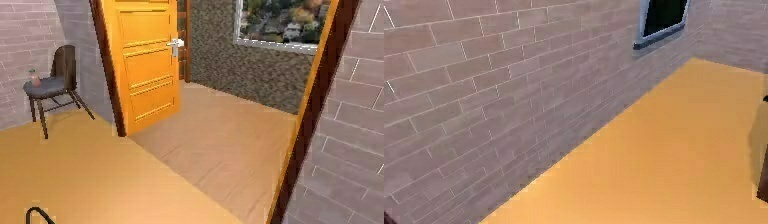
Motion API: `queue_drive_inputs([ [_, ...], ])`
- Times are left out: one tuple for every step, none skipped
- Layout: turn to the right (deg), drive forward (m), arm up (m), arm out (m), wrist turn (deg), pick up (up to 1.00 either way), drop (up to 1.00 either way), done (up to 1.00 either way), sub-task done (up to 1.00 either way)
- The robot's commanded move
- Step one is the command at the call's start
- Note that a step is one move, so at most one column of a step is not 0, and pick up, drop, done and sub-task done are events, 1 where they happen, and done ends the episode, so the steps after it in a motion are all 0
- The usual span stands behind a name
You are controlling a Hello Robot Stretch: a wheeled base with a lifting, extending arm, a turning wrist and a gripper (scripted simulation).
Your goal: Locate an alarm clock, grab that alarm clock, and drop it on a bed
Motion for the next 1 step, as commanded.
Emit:
queue_drive_inputs([
  [45.0,0.0,0.0,0.0,0.0,0.0,0.0,0.0,0.0],
])
